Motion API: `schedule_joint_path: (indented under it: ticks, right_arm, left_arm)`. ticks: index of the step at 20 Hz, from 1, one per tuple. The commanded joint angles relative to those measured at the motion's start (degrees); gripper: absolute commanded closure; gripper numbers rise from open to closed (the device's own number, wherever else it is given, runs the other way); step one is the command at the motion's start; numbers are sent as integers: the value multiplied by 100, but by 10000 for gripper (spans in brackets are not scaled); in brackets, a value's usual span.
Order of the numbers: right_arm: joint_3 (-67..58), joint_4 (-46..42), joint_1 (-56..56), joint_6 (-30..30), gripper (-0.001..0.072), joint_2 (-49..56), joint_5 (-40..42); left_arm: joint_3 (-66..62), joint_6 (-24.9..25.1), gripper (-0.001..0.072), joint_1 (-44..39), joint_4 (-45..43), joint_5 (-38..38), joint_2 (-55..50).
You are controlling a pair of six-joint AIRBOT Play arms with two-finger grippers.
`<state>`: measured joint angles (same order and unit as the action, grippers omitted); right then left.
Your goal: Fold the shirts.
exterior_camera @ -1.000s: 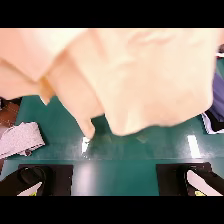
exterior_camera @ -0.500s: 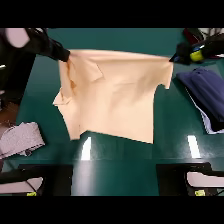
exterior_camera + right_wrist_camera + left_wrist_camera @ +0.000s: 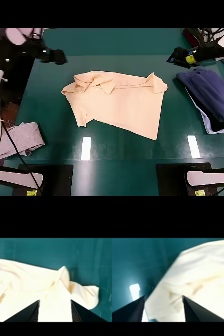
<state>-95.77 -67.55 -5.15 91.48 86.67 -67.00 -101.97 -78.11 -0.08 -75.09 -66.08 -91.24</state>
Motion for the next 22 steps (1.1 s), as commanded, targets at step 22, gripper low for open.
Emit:
schedule_joint_path:
  ticks: [22]
  right_arm:
    - [11,13,350,-2,273,-343,-487]
  left_arm:
    - [3346,1257,160,708,1624,2070,-17]
